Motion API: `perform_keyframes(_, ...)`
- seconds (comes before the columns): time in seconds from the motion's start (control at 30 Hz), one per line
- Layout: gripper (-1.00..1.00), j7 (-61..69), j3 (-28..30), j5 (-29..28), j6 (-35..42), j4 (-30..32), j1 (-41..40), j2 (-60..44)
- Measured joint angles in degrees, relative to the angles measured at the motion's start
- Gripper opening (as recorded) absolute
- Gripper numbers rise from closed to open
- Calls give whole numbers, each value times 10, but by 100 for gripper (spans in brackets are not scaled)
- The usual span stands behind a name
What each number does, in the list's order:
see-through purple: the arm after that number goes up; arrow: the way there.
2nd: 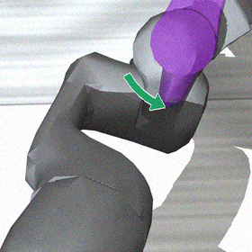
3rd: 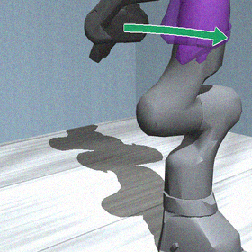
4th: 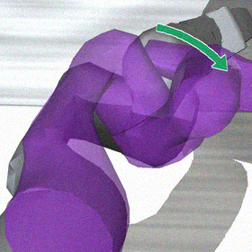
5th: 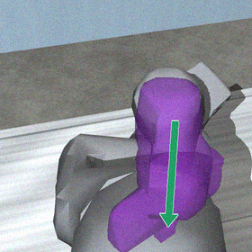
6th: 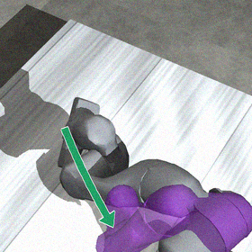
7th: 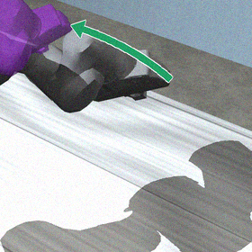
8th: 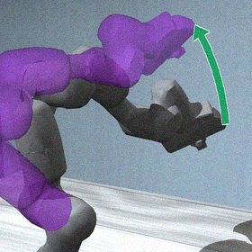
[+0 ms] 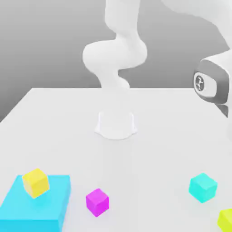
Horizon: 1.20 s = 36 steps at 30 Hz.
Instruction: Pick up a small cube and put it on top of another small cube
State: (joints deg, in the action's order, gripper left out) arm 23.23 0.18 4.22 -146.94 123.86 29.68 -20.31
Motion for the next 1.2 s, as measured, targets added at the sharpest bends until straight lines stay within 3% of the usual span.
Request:
perform_keyframes(0.2,0,27,0,-39,-71,-22,19,-120)
perform_keyframes(0.23,-100,27,0,-39,-79,-24,19,-131)
perform_keyframes(0.43,-100,27,0,-39,-82,-26,19,-137)
perform_keyframes(0.6,-100,29,1,-41,-22,-5,21,-56)
perform_keyframes(0.8,-100,73,-7,-65,-15,105,26,63)
perform_keyframes(0.97,-100,141,-21,-53,-22,206,33,155)
perform_keyframes(1.17,-100,159,-24,-52,-108,232,35,95)
perform_keyframes(1.2,100,158,-23,-54,-121,232,35,82)
